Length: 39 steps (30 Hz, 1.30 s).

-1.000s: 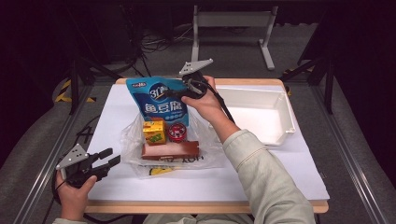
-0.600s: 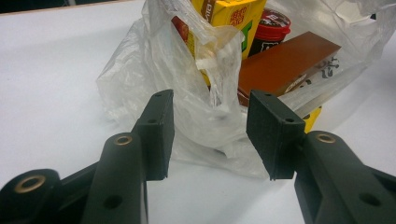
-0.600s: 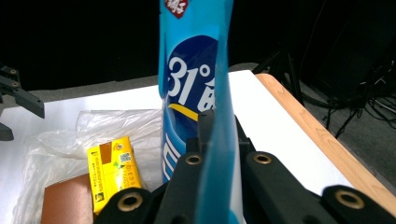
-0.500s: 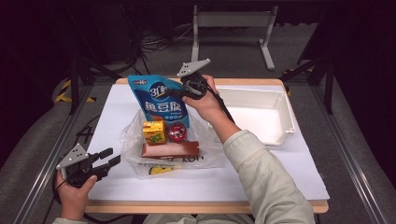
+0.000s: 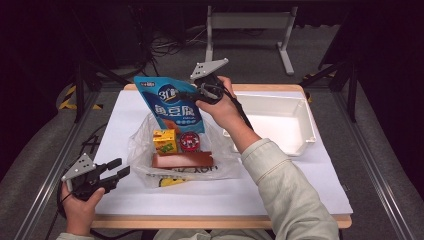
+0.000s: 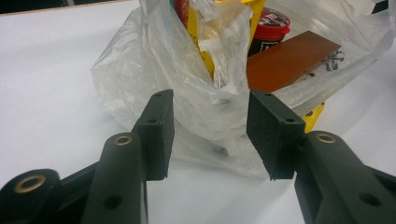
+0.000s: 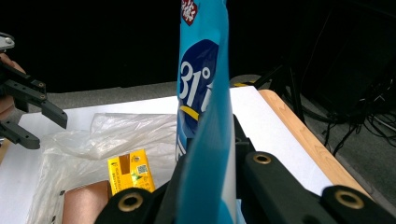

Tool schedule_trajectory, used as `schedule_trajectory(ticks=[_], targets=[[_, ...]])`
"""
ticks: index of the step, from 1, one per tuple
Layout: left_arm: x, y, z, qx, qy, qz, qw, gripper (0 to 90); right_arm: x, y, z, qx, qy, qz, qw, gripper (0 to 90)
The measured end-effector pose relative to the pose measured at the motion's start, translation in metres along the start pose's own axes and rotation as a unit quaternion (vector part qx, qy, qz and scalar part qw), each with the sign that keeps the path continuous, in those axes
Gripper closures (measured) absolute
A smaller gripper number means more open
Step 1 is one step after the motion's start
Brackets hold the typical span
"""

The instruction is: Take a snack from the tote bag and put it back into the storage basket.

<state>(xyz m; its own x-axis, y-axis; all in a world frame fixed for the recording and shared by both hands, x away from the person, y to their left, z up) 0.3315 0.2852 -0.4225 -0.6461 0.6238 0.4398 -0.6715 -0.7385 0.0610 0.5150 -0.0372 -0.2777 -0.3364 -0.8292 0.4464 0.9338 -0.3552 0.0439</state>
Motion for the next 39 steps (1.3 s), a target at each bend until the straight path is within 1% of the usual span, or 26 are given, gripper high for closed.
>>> schedule_trajectory(ticks=[4, 7, 9, 14, 19, 24, 30, 32, 36, 39], targets=[[-0.002, 0.001, 0.0, -0.002, -0.002, -0.001, 1.0, 51.7, 0.004, -0.003, 0.003, 0.002, 0.004, 0.004, 1.0, 90.0], [-0.004, 0.003, 0.0, -0.007, -0.009, -0.002, 0.9999, 51.7, 0.008, -0.004, 0.007, 0.006, 0.006, 0.004, 1.0, 90.0], [-0.005, 0.003, 0.001, -0.008, -0.009, -0.003, 0.9999, 51.7, 0.011, -0.005, 0.01, 0.009, 0.007, 0.003, 0.9999, 90.0], [-0.004, 0.002, 0.0, -0.004, -0.007, -0.001, 1.0, 51.7, 0.017, -0.009, 0.019, 0.016, 0.012, 0.004, 0.9998, 90.0], [-0.005, 0.002, 0.0, -0.005, -0.008, -0.002, 0.9999, 51.5, 0.022, -0.013, 0.026, 0.023, 0.018, 0.004, 0.9996, 90.0], [-0.006, 0.002, 0.0, -0.003, -0.011, -0.003, 0.9999, 51.3, 0.027, -0.014, 0.032, 0.025, 0.025, 0.003, 0.9994, 90.0], [-0.006, 0.002, 0.0, -0.005, -0.013, -0.002, 0.9999, 51.3, 0.033, -0.017, 0.039, 0.026, 0.034, 0.003, 0.9991, 90.0], [-0.007, 0.002, 0.0, -0.006, -0.015, -0.003, 0.9999, 51.4, 0.037, -0.018, 0.042, 0.024, 0.04, 0.009, 0.9989, 90.0], [-0.009, 0.002, -0.001, -0.002, -0.017, -0.003, 0.9999, 51.7, 0.041, -0.023, 0.048, 0.035, 0.043, 0.006, 0.9984, 90.0], [-0.009, 0.002, -0.001, -0.003, -0.019, -0.004, 0.9998, 51.8, 0.045, -0.025, 0.052, 0.038, 0.049, 0.005, 0.998, 90.0]])
Point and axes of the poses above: each handheld gripper's, and its own axes: x roughly backward along the jaws, z roughly out of its top, y roughly to its right, the point moved 2 cm from there along -x, roughly forward along the jaws, and after that the axes turned 4 degrees about -x, right-handed, at the moved point
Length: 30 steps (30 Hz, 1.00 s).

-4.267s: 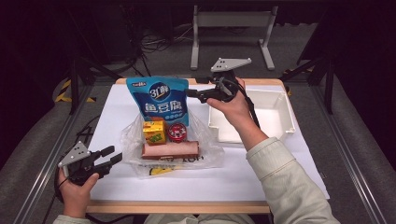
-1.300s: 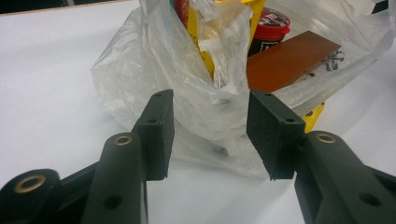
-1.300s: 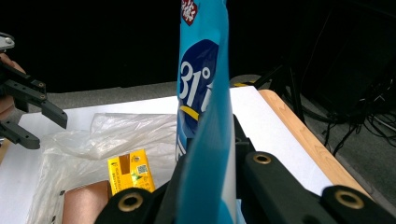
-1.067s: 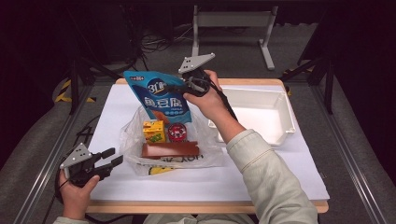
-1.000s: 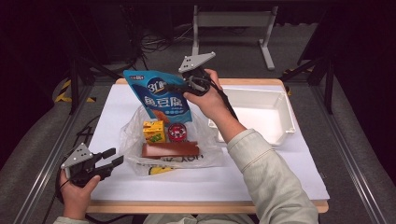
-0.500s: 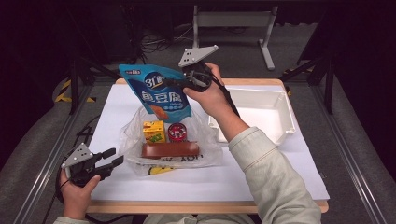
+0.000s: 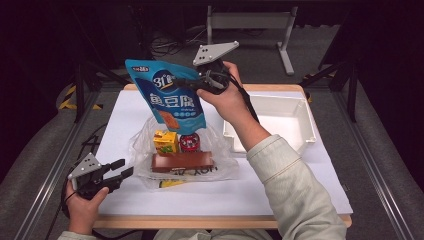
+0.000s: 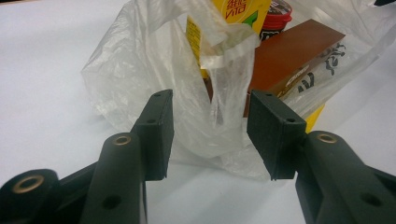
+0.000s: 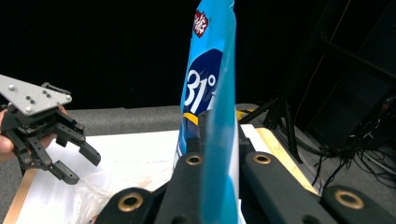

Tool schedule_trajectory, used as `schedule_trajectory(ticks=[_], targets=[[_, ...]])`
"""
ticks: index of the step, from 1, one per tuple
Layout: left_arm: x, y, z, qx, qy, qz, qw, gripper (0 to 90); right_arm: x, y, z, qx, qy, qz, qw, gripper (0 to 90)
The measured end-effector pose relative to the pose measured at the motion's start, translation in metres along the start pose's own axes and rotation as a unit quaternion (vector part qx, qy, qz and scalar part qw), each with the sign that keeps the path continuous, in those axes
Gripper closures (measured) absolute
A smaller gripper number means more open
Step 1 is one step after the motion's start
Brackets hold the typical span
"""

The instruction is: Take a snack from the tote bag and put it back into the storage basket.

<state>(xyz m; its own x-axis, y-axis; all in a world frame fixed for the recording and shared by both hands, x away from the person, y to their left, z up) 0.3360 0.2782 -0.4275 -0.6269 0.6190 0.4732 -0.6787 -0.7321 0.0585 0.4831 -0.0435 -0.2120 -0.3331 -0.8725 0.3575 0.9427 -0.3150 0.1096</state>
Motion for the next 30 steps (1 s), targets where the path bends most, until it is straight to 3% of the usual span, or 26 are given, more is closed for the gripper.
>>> schedule_trajectory(ticks=[14, 30], targets=[[-0.001, 0.0, 0.0, -0.001, -0.002, -0.002, 1.0, 51.7, 0.024, 0.002, 0.015, 0.003, 0.025, -0.007, 0.9997, 90.0], [-0.001, 0.0, -0.001, 0.0, -0.003, -0.001, 1.0, 51.7, 0.048, 0.009, 0.02, -0.003, 0.041, -0.019, 0.999, 90.0]])
Point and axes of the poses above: each handheld gripper's, and its own axes: x roughly backward along the jaws, z roughly out of its top, y roughly to its right, the point moved 2 cm from there along -x, roughly forward along the jaws, and after that the axes turned 4 degrees about -x, right-handed, at the moved point
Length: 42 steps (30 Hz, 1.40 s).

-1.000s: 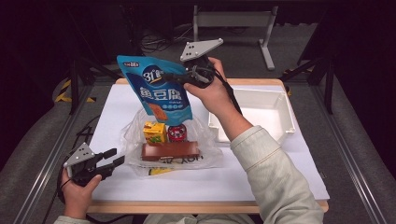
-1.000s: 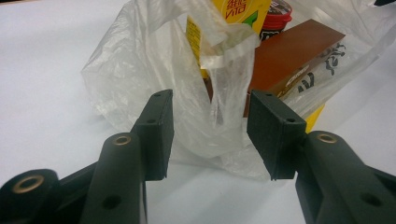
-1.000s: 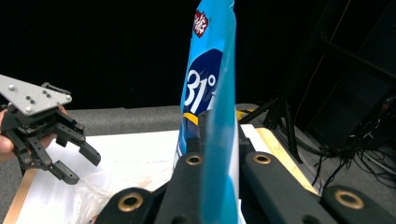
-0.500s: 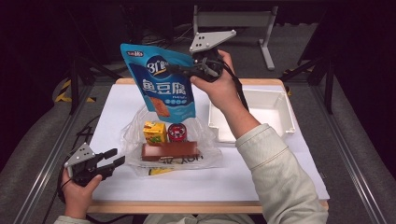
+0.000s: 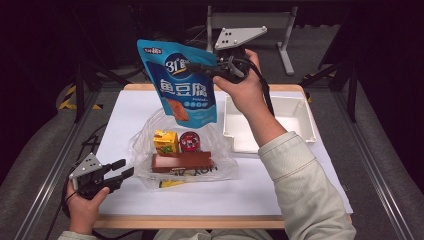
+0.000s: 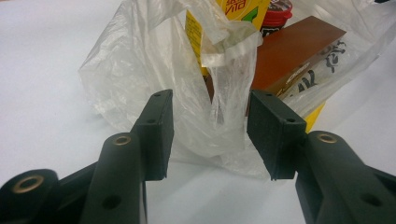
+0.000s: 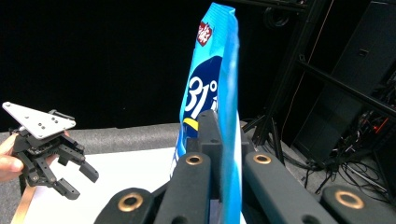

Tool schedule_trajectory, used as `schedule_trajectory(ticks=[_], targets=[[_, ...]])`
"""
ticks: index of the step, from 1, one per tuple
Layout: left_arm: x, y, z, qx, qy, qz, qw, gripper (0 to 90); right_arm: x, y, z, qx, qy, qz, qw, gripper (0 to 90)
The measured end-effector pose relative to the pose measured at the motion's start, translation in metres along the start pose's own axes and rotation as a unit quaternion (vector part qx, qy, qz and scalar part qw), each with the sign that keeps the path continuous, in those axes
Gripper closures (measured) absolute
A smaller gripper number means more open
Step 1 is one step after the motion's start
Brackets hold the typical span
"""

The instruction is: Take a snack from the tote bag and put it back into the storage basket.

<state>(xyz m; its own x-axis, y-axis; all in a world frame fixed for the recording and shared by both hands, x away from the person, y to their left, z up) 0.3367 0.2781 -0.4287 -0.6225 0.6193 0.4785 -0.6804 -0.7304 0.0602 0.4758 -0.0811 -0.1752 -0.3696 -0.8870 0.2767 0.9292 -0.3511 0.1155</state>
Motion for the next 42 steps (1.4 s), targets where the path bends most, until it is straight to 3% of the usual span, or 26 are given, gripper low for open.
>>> schedule_trajectory(ticks=[20, 32, 42], targets=[[0.0, -0.001, -0.001, 0.001, 0.001, 0.002, 1.0, 51.7, 0.042, 0.021, -0.006, -0.009, 0.008, -0.039, 0.9992, 90.0], [0.001, -0.001, -0.001, 0.002, 0.002, 0.004, 1.0, 51.6, 0.072, 0.041, -0.019, -0.025, 0.009, -0.073, 0.997, 90.0], [0.0, -0.001, 0.0, 0.001, 0.0, 0.004, 1.0, 51.5, 0.087, 0.055, -0.027, -0.029, -0.001, -0.096, 0.9949, 90.0]])
Point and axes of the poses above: each handheld gripper's, and its own axes: x roughly backward along the jaws, z roughly out of its top, y roughly to its right, the point moved 2 cm from there along -x, roughly forward along the jaws, and after that the axes turned 4 degrees about -x, right-handed, at the moved point
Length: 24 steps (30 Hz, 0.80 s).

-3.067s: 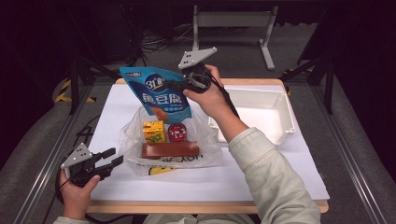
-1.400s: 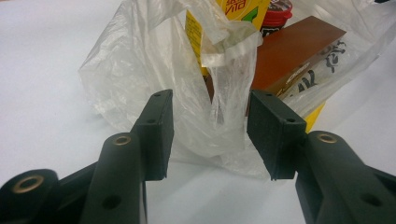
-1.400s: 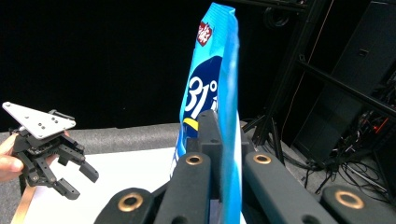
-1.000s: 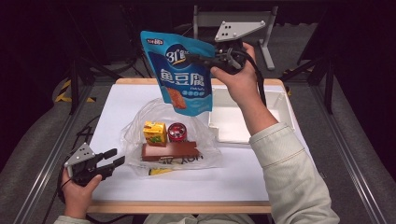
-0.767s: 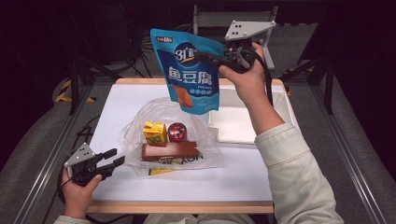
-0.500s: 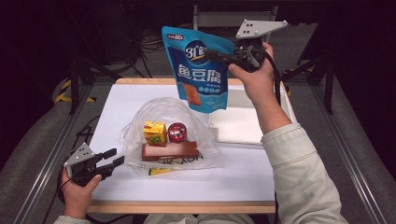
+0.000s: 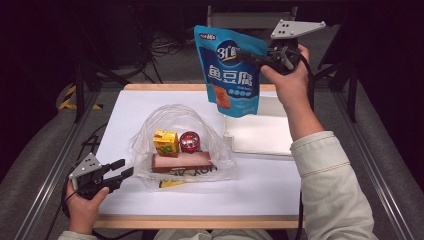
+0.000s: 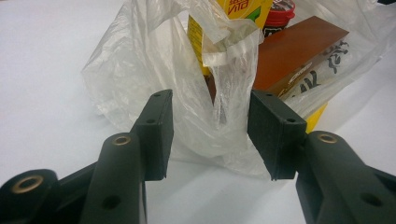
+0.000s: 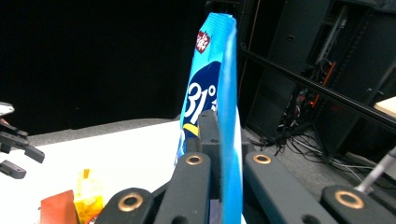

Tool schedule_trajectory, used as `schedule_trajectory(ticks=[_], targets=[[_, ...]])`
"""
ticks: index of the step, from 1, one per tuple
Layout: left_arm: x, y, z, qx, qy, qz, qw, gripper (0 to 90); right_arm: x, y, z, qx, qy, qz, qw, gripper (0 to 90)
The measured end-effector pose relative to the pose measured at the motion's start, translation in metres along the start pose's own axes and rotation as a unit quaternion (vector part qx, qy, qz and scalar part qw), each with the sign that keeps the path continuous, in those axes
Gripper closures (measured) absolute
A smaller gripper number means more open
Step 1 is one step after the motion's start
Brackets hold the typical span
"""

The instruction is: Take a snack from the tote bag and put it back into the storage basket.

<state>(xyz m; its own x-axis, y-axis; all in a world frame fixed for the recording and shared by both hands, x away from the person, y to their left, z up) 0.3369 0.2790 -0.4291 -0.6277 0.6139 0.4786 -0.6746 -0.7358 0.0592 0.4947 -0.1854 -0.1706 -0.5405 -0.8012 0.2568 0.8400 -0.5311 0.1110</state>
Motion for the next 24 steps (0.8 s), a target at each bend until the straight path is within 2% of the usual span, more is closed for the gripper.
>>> schedule_trajectory(ticks=[15, 24], targets=[[0.0, 0.0, 0.0, 0.001, 0.001, 0.001, 1.0, 51.3, 0.012, 0.019, -0.012, -0.015, -0.011, -0.024, 0.9996, 90.0], [0.0, 0.0, 0.0, 0.001, 0.001, 0.001, 1.0, 51.3, 0.015, 0.026, -0.018, -0.017, -0.017, -0.031, 0.9992, 90.0]])
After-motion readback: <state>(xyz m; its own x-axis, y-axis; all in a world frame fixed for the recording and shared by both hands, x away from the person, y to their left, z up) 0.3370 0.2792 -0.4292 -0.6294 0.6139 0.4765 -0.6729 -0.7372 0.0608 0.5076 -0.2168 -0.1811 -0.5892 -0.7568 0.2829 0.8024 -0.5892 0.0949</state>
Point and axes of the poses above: each handheld gripper's, and its own axes: x roughly backward along the jaws, z roughly out of its top, y roughly to its right, the point moved 2 cm from there along -x, roughly forward along the jaws, and after that the axes turned 4 degrees about -x, right-handed, at the moved point
